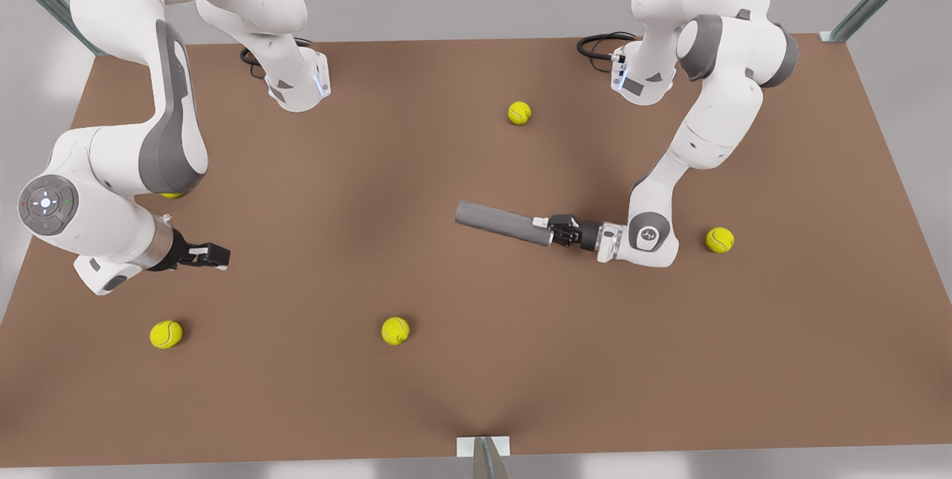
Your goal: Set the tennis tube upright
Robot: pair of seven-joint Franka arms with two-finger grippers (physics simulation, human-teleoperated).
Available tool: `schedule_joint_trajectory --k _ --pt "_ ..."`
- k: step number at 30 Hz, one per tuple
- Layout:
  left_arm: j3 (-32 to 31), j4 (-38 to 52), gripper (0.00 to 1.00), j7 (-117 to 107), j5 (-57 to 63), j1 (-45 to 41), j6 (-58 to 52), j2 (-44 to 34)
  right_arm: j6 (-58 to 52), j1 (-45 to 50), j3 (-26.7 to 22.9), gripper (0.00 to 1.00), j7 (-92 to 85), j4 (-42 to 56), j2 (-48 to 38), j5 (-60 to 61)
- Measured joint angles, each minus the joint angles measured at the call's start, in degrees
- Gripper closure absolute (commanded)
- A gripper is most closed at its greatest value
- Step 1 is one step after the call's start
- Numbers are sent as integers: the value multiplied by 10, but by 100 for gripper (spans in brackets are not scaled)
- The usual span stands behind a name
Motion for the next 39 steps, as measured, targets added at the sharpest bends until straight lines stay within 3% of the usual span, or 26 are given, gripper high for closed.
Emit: schedule_joint_trajectory --k 5,39 --pt "0 1 72 3 -1 0 -9 0 0 0 0 0 0 0 0 0" --pt "8 -20 73 0 62 -9 -8 -71 0 0 0 0 0 0 0 0"
